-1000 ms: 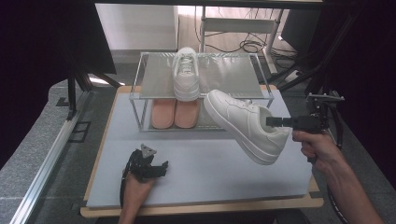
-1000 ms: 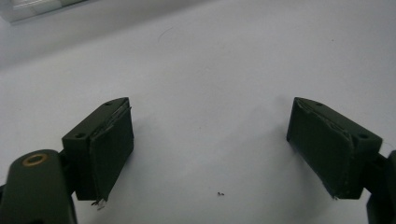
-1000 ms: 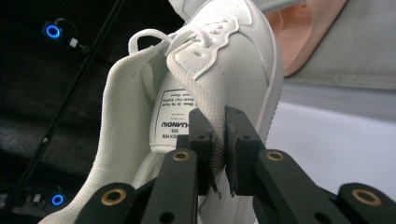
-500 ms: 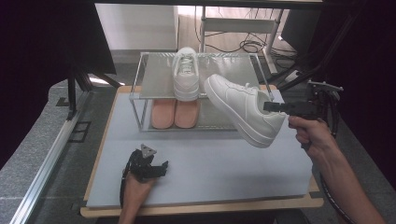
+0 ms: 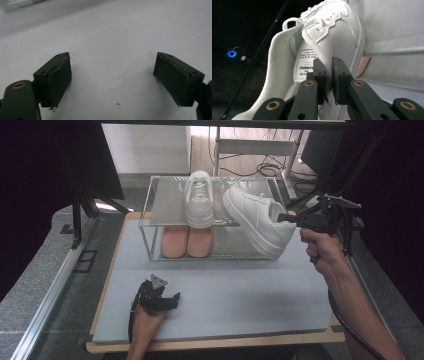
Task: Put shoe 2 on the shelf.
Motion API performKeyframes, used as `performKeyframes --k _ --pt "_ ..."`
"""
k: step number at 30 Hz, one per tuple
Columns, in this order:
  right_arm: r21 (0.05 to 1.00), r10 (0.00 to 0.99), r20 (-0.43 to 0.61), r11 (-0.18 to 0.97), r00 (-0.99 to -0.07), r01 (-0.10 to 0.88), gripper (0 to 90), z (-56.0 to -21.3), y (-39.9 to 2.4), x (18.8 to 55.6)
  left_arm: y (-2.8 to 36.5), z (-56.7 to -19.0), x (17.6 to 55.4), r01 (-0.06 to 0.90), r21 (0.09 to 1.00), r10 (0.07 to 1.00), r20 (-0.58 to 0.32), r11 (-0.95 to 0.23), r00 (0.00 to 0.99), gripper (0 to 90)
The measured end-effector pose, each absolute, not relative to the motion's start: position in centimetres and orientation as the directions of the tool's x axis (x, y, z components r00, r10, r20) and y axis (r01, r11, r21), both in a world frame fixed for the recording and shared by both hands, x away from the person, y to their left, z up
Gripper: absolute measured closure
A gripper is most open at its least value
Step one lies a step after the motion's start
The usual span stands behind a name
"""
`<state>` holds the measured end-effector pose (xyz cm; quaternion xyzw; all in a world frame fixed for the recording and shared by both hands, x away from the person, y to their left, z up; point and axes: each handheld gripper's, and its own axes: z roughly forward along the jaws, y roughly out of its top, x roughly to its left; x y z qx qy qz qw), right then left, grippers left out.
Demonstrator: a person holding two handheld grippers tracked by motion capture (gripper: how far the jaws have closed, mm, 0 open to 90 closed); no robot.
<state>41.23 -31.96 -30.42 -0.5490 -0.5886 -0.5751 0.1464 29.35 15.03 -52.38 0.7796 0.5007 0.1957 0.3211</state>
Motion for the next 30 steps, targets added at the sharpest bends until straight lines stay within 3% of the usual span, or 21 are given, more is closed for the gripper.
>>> performKeyframes --k 18,30 --pt "0.562 0.602 0.744 -0.330 -0.290 0.758 80.7 -30.4 -28.1 45.8 15.0 -52.4 29.3 0.653 0.699 0.906 -0.015 -0.293 0.422 15.3" --pt "0.638 0.632 0.674 -0.240 -0.381 0.731 62.7 -29.4 -26.2 45.4 15.0 -52.4 29.3 0.653 0.696 0.905 -0.013 -0.297 0.425 15.5"
